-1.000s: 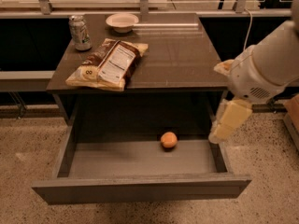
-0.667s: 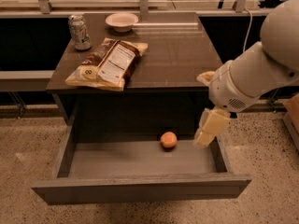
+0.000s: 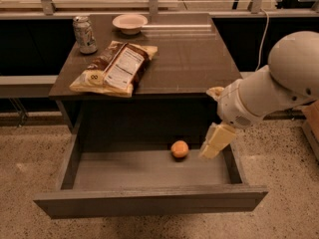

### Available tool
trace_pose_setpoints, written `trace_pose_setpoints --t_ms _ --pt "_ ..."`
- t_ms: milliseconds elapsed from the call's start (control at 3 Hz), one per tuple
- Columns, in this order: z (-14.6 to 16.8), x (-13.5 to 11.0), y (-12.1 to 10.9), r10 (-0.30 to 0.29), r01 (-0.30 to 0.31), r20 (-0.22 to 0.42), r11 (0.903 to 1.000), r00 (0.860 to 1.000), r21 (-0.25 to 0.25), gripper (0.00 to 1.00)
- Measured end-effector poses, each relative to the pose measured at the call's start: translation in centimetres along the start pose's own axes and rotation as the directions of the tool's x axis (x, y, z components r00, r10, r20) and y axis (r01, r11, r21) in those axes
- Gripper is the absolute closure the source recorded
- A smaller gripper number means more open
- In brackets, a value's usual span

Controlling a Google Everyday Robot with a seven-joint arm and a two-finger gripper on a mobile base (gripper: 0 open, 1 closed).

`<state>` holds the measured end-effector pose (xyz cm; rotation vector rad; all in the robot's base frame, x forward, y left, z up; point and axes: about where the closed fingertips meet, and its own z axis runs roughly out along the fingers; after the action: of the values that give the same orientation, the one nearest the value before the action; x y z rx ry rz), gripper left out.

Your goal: Pick orange from top drawer and place on counter

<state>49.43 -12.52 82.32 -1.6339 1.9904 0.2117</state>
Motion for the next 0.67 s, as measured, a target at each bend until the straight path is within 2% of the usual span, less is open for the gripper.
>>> trace_pose_setpoints --t_ms 333,667 --pt "1.7 -0.1 0.3 0.008 -0.008 -0.023 0.9999 1.0 -0.008 0.0" --pt "6.4 1.4 1.8 0.03 -0.031 -0.062 0.9994 0.998 -0.015 0.0"
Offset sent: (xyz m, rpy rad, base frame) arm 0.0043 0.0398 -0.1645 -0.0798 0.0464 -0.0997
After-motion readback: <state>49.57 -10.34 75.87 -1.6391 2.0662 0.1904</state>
